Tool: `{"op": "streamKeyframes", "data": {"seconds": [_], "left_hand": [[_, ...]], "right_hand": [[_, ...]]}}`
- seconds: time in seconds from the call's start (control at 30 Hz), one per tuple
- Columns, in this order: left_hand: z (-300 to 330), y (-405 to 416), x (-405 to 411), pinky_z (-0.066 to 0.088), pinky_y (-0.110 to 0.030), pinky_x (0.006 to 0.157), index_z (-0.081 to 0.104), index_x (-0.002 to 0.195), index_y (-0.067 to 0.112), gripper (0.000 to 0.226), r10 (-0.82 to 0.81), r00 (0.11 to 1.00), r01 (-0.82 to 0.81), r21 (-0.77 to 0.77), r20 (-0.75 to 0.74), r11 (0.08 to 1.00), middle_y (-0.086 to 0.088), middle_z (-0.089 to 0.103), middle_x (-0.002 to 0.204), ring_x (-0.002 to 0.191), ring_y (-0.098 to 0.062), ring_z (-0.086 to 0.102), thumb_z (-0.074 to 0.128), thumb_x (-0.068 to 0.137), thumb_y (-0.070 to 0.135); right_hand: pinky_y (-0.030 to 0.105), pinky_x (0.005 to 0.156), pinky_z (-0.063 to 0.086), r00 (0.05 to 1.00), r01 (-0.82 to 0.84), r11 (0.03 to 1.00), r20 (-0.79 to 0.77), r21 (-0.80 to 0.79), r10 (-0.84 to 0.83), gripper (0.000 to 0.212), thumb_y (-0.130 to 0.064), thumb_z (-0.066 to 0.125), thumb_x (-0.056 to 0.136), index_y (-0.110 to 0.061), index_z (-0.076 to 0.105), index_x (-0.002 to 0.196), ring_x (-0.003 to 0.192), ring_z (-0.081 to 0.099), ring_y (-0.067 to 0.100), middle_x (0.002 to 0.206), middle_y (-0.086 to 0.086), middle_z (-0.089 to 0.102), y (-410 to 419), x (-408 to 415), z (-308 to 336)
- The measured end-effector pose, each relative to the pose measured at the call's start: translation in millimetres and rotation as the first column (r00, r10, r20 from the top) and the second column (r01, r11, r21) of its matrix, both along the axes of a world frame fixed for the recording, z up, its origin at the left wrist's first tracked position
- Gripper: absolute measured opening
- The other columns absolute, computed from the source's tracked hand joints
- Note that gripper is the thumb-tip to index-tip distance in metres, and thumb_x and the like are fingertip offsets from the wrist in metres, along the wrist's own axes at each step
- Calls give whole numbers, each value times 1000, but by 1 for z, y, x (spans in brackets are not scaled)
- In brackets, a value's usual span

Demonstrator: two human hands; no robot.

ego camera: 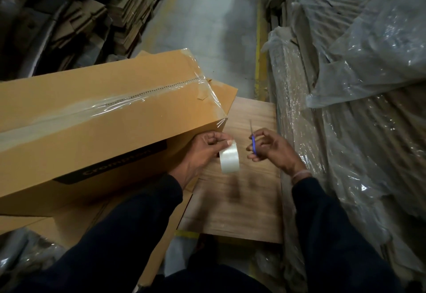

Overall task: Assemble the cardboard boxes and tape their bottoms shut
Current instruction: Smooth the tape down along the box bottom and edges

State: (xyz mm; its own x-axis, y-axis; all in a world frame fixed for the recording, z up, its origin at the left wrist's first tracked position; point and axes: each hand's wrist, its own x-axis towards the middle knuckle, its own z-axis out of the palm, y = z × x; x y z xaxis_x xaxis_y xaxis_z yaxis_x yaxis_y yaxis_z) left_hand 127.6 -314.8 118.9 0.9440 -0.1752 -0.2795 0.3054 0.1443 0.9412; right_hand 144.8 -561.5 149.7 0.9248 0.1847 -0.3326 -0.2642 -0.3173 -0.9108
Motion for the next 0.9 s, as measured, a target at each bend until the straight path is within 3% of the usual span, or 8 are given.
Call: {"op": "streamKeyframes", "data": {"seconds": [0.07, 0.13, 0.2, 0.27, 0.53, 0.63, 0.77, 0.9], "left_hand": [[-1, 1, 1, 56, -22, 73, 78, 114, 10, 22, -4, 1000, 4, -17, -12, 1000, -2, 79, 114, 101, -13, 73, 79, 93, 15], [-3, 0, 3, 56, -24, 75, 78, 114, 10, 21, -23, 999, 22, -45, -30, 999, -4, 79, 114, 99, -14, 73, 77, 94, 13], [-3, 1, 4, 57, -26, 77, 78, 114, 9, 20, -45, 998, 43, -59, -47, 997, -5, 79, 113, 98, -15, 73, 76, 95, 14], [-3, 2, 4, 56, -26, 77, 78, 114, 8, 21, -51, 997, 46, -74, -65, 996, -7, 79, 111, 96, -17, 72, 76, 95, 16], [-6, -2, 1, 53, -29, 75, 78, 108, 8, 29, -42, 993, 25, -155, -109, 988, -11, 76, 100, 87, -21, 68, 81, 92, 31], [-5, -2, 2, 52, -41, 91, 77, 111, 4, 45, -59, 993, 38, -189, -105, 981, -20, 76, 111, 98, -30, 69, 87, 83, 38], [-5, -4, 4, 53, -42, 97, 75, 117, -1, 49, -60, 992, 36, -210, -111, 977, -25, 73, 120, 103, -30, 69, 87, 82, 31], [-4, -3, 3, 56, -38, 93, 73, 118, -6, 44, -66, 992, 39, -235, -108, 971, -25, 73, 118, 102, -28, 70, 84, 89, 25]], "right_hand": [[37, 72, 66, 983, -183, 983, 3, -37, 183, 29, 9, 70, 94, 8, 60, 122, 84, 76, 39, 93, 25, 70, -3, 19, 25], [41, 81, 64, 939, -342, 936, -56, -84, 338, 46, -12, 84, 87, 8, 61, 121, 92, 74, 40, 94, 16, 72, -7, 39, 43], [41, 85, 63, 889, -451, 878, -162, -161, 428, 72, -39, 98, 69, -1, 62, 119, 92, 73, 31, 103, 13, 71, -10, 59, 55], [39, 83, 59, 842, -533, 814, -239, -230, 483, 84, -50, 99, 52, -9, 60, 115, 86, 69, 20, 105, 12, 70, -8, 76, 60], [36, 82, 53, 636, -769, 587, -391, -252, 665, 94, -45, 104, 49, -3, 60, 121, 90, 63, 24, 98, 8, 71, 24, 109, 78], [31, 78, 54, 613, -789, 546, -404, -280, 679, 82, -39, 97, 52, -6, 61, 119, 88, 62, 22, 94, 3, 71, 38, 116, 82], [36, 82, 53, 575, -818, 479, -432, -319, 694, 72, -35, 97, 53, -11, 64, 113, 88, 63, 22, 94, 5, 71, 53, 123, 85], [39, 83, 54, 571, -818, 450, -402, -358, 716, 39, 1, 91, 76, -11, 66, 104, 84, 68, 22, 89, 11, 74, 58, 128, 82]]}}
